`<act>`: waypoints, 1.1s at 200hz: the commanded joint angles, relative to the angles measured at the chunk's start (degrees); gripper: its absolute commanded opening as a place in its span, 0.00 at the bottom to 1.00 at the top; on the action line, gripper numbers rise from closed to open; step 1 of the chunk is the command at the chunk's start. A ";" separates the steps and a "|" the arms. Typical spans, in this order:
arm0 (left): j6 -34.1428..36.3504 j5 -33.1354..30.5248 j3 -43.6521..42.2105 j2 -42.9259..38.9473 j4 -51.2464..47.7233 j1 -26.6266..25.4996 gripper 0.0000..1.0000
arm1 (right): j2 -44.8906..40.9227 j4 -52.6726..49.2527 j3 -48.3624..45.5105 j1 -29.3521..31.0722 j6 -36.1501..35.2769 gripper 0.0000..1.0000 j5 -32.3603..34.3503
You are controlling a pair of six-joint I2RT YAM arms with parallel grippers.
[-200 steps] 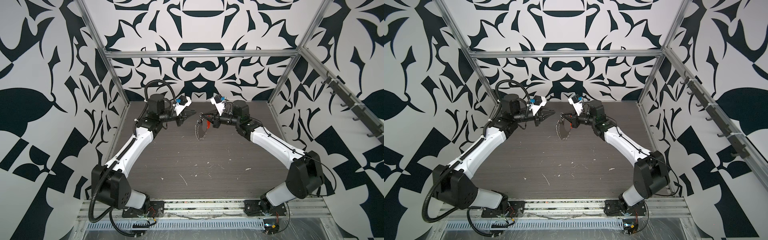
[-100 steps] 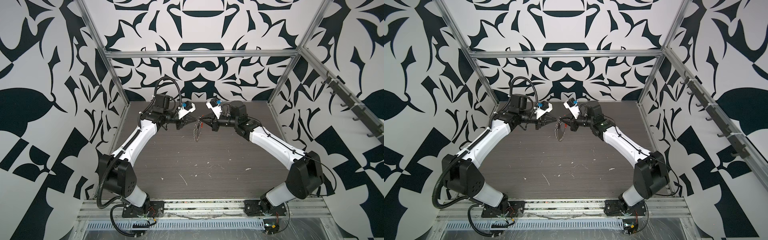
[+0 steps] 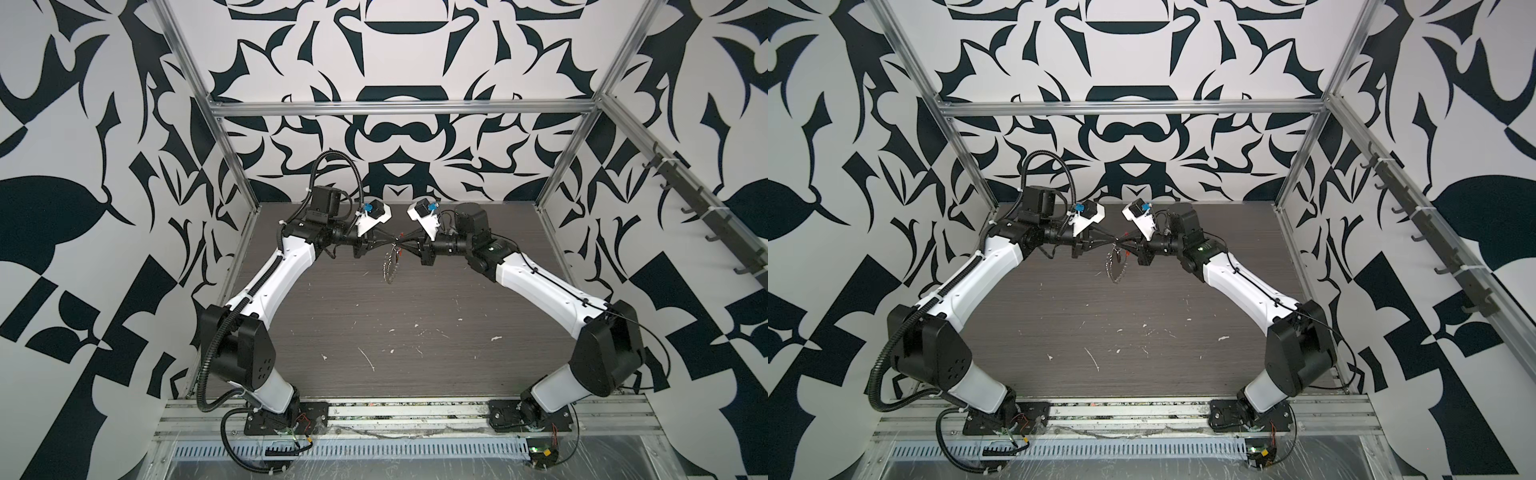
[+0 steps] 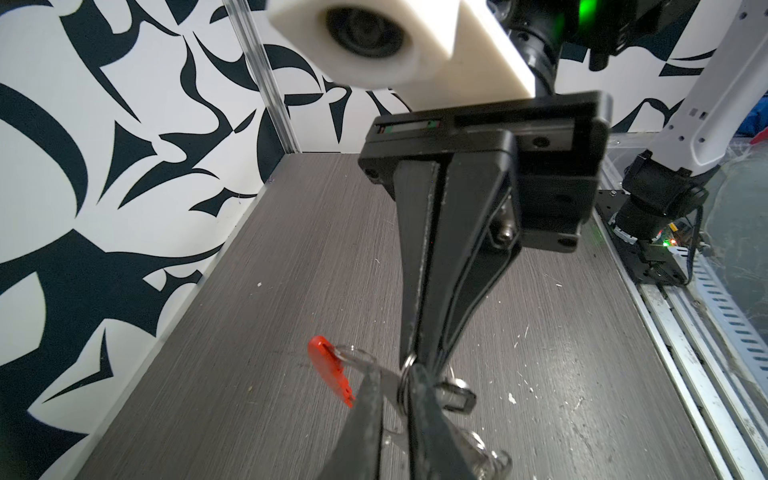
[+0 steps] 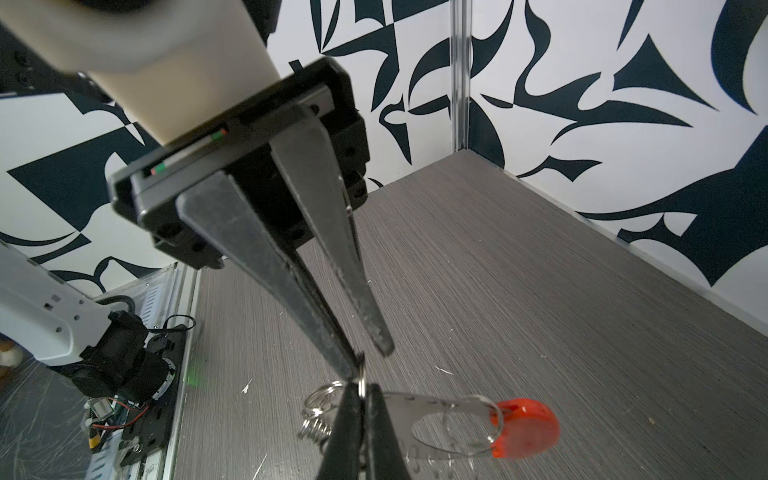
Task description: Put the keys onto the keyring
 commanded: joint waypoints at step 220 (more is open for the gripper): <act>-32.09 4.50 -13.17 -4.08 35.98 0.63 0.00 | -5.54 12.74 -1.91 -0.59 12.53 0.25 4.38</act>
